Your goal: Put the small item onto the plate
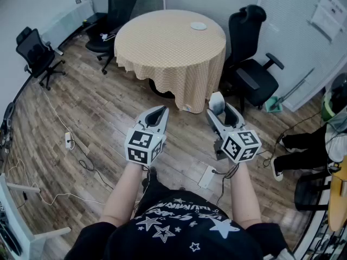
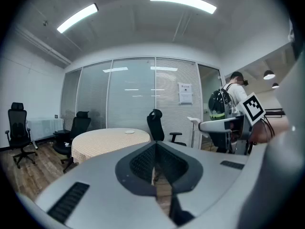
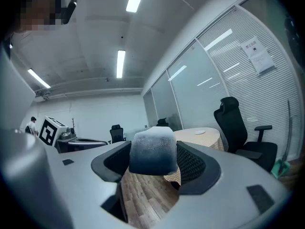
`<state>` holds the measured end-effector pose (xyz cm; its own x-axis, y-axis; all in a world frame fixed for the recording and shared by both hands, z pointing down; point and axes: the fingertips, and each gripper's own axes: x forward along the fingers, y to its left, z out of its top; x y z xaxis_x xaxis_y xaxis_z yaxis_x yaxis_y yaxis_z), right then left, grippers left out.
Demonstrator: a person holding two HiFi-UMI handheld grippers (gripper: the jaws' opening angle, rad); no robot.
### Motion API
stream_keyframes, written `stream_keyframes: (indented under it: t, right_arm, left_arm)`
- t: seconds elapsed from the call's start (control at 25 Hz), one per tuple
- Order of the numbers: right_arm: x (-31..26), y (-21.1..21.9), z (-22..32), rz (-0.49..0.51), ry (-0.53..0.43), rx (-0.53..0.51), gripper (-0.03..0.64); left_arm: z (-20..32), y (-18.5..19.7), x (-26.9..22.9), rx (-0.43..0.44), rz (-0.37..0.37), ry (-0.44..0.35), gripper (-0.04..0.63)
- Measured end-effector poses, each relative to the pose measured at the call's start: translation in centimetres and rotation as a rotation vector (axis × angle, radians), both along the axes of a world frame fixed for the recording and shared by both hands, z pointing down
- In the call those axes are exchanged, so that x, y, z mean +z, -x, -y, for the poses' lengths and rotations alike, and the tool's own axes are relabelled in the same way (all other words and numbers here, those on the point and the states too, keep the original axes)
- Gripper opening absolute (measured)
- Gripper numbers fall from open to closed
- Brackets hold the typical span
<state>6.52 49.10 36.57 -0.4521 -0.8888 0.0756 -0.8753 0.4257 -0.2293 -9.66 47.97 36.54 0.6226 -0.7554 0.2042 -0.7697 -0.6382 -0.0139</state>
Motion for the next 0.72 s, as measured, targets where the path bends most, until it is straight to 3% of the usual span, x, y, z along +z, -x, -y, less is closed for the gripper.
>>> stream_keyframes:
  t: [0.4,0.72]
  right_arm:
    - [1.3,0.1,-0.8,-0.011,0.030,-0.020,0.293]
    - [2.7,0.5,0.3,0.015,0.076,0.019,0.293]
  left_arm:
    - [-0.7,-1.1,0.8,0.006,0.006,0.011,0.008]
    - [0.0,0.3,2.1,0.000,0.016,0.040,0.008]
